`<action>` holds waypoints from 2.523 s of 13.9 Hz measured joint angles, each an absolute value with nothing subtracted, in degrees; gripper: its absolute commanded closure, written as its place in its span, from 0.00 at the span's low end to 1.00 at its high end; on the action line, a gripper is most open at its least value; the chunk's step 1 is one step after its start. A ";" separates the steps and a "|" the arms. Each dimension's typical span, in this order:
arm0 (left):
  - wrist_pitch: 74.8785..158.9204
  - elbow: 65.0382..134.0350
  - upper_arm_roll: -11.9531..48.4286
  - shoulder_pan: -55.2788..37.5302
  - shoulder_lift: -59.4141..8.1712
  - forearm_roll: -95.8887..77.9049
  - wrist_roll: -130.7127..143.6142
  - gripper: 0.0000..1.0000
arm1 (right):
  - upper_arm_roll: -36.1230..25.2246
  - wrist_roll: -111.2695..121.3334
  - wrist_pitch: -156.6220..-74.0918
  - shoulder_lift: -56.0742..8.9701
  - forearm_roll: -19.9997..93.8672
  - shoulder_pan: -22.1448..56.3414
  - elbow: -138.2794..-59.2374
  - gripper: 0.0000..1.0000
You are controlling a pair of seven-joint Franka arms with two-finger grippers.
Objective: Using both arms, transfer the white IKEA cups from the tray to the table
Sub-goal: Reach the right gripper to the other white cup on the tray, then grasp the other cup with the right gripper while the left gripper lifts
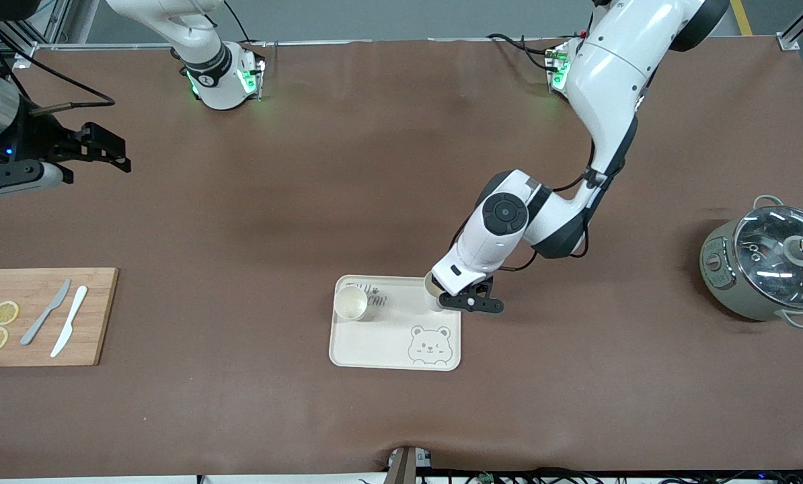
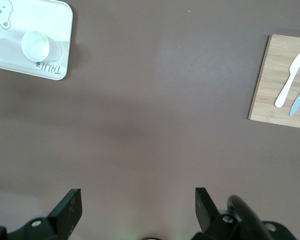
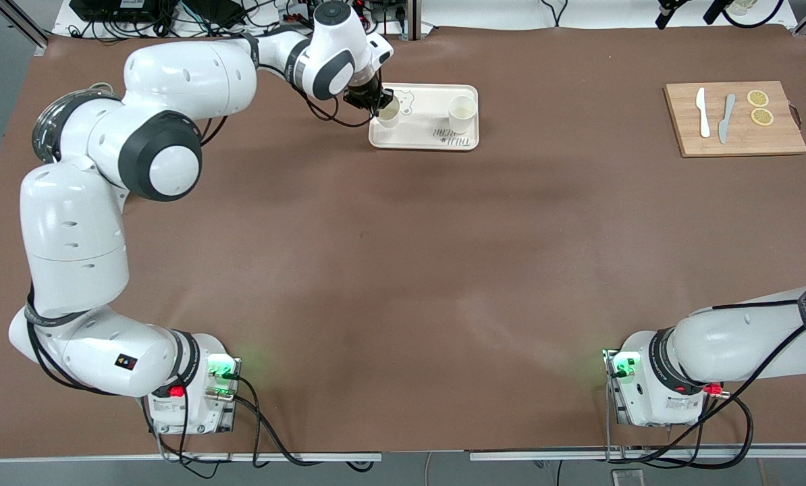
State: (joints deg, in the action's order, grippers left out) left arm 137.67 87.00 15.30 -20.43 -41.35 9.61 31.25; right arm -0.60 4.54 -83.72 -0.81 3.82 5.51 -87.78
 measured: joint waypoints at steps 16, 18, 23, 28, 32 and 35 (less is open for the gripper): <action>136.81 86.92 15.23 -20.33 -40.45 9.62 31.25 1.00 | 0.00 -29.29 -107.53 -19.86 8.62 24.26 -88.35 0.00; 136.20 86.90 15.23 -20.29 -40.29 9.62 31.25 1.00 | -0.02 -32.72 -113.40 -24.82 8.65 26.52 -88.35 0.00; 135.53 86.71 14.94 -19.53 -39.50 9.62 31.25 1.00 | -0.68 -38.06 -118.46 -30.00 8.63 27.13 -87.90 0.00; 126.40 86.88 14.71 -13.78 -35.21 9.77 30.33 1.00 | -1.62 -38.29 -118.09 -29.93 8.63 26.11 -87.28 0.00; 123.46 90.08 14.62 -8.10 -32.79 9.88 27.23 1.00 | -1.63 -38.44 -118.05 -29.93 8.63 26.02 -87.28 0.00; 123.45 93.88 14.62 -3.12 -31.23 9.89 22.43 1.00 | -1.64 -38.56 -118.03 -30.32 8.63 26.02 -87.45 0.00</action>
State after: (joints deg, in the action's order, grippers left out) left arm 123.45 93.88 14.62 -3.12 -31.23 9.89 22.43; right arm -1.64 -38.56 -118.03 -30.32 8.63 26.02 -87.45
